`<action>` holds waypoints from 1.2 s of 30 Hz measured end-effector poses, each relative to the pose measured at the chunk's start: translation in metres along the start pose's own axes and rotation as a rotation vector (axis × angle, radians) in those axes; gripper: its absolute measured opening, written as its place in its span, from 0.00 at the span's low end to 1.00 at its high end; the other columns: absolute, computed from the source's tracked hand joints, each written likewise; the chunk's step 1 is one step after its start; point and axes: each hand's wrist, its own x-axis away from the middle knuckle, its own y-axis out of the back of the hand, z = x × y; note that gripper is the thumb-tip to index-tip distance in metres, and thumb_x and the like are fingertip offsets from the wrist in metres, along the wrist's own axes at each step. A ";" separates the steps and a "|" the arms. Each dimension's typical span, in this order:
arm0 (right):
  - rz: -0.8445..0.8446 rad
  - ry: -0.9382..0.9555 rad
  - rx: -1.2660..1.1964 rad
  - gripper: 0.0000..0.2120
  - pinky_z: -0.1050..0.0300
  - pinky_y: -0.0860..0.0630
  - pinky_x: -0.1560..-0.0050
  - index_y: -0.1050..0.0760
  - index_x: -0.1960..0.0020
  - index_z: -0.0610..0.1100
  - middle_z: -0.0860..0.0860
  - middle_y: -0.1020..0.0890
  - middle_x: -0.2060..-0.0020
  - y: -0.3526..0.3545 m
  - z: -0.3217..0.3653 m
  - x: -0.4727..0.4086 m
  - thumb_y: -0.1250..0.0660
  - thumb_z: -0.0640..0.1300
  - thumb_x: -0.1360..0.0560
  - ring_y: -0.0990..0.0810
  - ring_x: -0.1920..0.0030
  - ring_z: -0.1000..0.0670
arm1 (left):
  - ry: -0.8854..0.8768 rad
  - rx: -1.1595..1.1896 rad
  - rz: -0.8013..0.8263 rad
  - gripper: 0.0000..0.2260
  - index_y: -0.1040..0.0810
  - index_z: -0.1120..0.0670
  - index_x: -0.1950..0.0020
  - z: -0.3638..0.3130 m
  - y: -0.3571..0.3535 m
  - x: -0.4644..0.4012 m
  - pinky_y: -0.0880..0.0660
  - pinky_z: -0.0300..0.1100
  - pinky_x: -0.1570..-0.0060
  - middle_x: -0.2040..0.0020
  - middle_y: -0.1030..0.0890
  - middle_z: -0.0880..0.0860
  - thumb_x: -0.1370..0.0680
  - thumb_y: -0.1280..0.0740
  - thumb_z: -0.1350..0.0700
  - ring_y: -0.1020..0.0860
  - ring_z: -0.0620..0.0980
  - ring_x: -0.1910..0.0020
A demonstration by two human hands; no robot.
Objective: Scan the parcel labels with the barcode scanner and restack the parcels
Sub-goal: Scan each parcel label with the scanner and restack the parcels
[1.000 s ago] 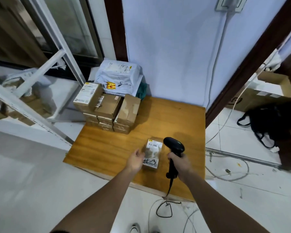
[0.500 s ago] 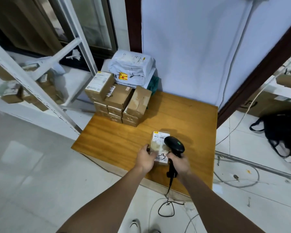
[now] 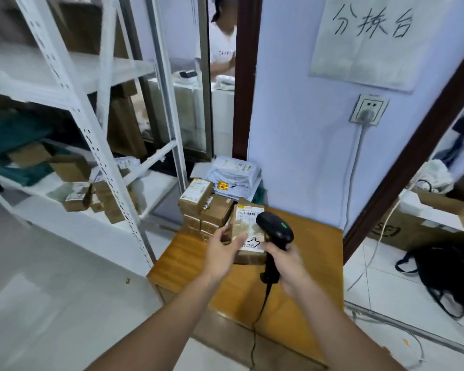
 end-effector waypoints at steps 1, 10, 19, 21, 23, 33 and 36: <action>-0.010 0.026 -0.007 0.11 0.45 0.23 0.59 0.21 0.45 0.43 0.44 0.18 0.57 -0.011 0.007 0.007 0.26 0.40 0.26 0.20 0.58 0.43 | -0.018 0.005 0.004 0.26 0.26 0.54 0.29 -0.008 0.011 0.000 0.25 0.42 0.39 0.39 0.20 0.47 0.23 0.25 0.46 0.22 0.47 0.40; -0.110 0.129 -0.075 0.07 0.45 0.23 0.56 0.20 0.49 0.43 0.45 0.18 0.61 -0.120 0.024 0.051 0.26 0.38 0.26 0.19 0.60 0.43 | -0.142 -0.047 0.029 0.27 0.26 0.55 0.28 -0.034 0.116 -0.016 0.26 0.48 0.34 0.33 0.22 0.53 0.22 0.28 0.42 0.23 0.52 0.36; -0.192 0.093 -0.098 0.07 0.50 0.27 0.60 0.20 0.47 0.42 0.46 0.21 0.64 -0.177 0.011 0.051 0.26 0.40 0.24 0.24 0.63 0.46 | -0.128 -0.056 0.178 0.24 0.28 0.52 0.26 -0.018 0.166 -0.046 0.24 0.53 0.32 0.33 0.21 0.50 0.20 0.29 0.48 0.22 0.51 0.36; -0.209 0.072 -0.101 0.08 0.50 0.28 0.60 0.20 0.47 0.41 0.46 0.23 0.66 -0.181 0.011 0.040 0.26 0.41 0.24 0.25 0.64 0.46 | -0.118 -0.072 0.187 0.21 0.27 0.52 0.29 -0.020 0.165 -0.060 0.23 0.51 0.35 0.37 0.20 0.51 0.20 0.29 0.48 0.21 0.50 0.40; -0.210 0.071 -0.090 0.10 0.50 0.28 0.62 0.19 0.45 0.40 0.46 0.23 0.66 -0.182 0.013 0.026 0.25 0.40 0.25 0.26 0.64 0.46 | -0.112 -0.083 0.206 0.19 0.26 0.53 0.32 -0.024 0.163 -0.074 0.23 0.48 0.36 0.39 0.20 0.50 0.20 0.28 0.49 0.21 0.50 0.41; -0.198 0.052 -0.050 0.16 0.55 0.24 0.64 0.21 0.40 0.41 0.45 0.17 0.61 -0.186 0.032 -0.062 0.24 0.40 0.26 0.20 0.64 0.48 | -0.134 -0.198 0.275 0.22 0.30 0.49 0.27 -0.033 0.147 -0.152 0.21 0.51 0.38 0.36 0.20 0.46 0.19 0.31 0.46 0.19 0.48 0.44; -0.232 0.033 -0.027 0.17 0.58 0.25 0.71 0.23 0.37 0.41 0.46 0.18 0.61 -0.190 0.034 -0.090 0.26 0.37 0.25 0.22 0.67 0.49 | -0.133 -0.283 0.362 0.29 0.35 0.47 0.23 -0.032 0.145 -0.176 0.22 0.46 0.42 0.38 0.25 0.44 0.20 0.30 0.42 0.20 0.45 0.48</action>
